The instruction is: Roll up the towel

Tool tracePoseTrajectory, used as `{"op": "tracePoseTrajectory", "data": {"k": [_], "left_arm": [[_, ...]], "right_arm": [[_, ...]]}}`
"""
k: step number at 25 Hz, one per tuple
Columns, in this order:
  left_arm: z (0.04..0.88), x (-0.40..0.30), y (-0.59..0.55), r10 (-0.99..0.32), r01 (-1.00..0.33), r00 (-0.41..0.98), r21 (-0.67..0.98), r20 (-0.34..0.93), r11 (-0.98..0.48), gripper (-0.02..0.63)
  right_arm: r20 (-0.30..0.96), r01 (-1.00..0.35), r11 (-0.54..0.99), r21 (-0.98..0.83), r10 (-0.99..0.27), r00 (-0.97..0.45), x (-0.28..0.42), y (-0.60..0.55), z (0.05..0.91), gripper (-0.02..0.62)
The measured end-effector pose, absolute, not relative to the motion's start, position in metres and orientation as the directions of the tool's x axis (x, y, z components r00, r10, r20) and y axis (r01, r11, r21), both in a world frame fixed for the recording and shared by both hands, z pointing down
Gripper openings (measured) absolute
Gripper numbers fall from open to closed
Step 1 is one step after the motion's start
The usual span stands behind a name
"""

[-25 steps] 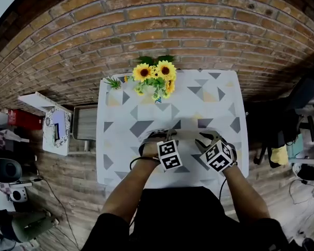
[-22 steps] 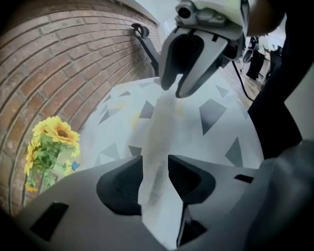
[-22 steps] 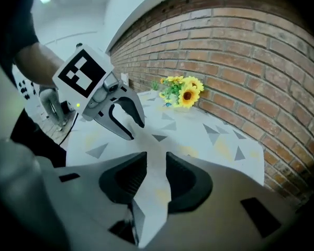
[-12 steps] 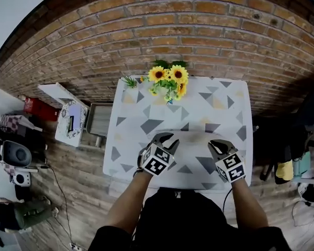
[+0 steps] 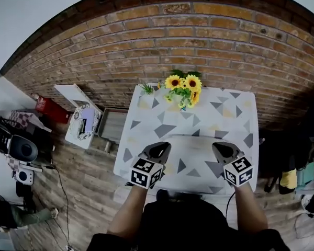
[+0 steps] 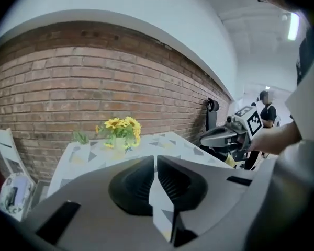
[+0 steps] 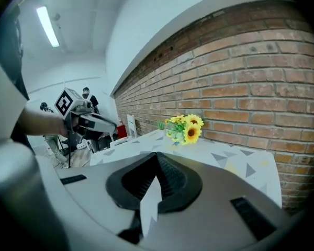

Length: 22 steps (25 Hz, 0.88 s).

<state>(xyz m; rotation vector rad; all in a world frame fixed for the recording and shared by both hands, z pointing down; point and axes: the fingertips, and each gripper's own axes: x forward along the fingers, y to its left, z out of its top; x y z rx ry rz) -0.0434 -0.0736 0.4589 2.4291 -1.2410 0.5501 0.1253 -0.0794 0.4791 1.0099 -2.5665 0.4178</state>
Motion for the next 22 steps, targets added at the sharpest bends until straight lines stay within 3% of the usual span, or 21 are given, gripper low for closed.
{"op": "tracePoseTrajectory", "data": {"k": [4, 13, 22], "left_arm": [[0.445, -0.066, -0.067, -0.718, -0.82, 0.539, 0.082, 0.44, -0.566, 0.023], [0.427, -0.146, -0.046, -0.728, -0.806, 0.59, 0.202, 0.349, -0.557, 0.02], [0.399, -0.166, -0.028, -0.694, -0.738, 0.671, 0.156, 0.26, -0.656, 0.018]], "right_arm": [[0.401, -0.679, 0.722, -0.132, -0.588, -0.703, 0.09, -0.06, 0.455, 0.017], [0.386, -0.757, 0.638, -0.139, -0.669, -0.635, 0.002, -0.022, 0.427, 0.017], [0.341, -0.819, 0.549, -0.167, -0.747, -0.57, -0.009, 0.001, 0.401, 0.017]]}}
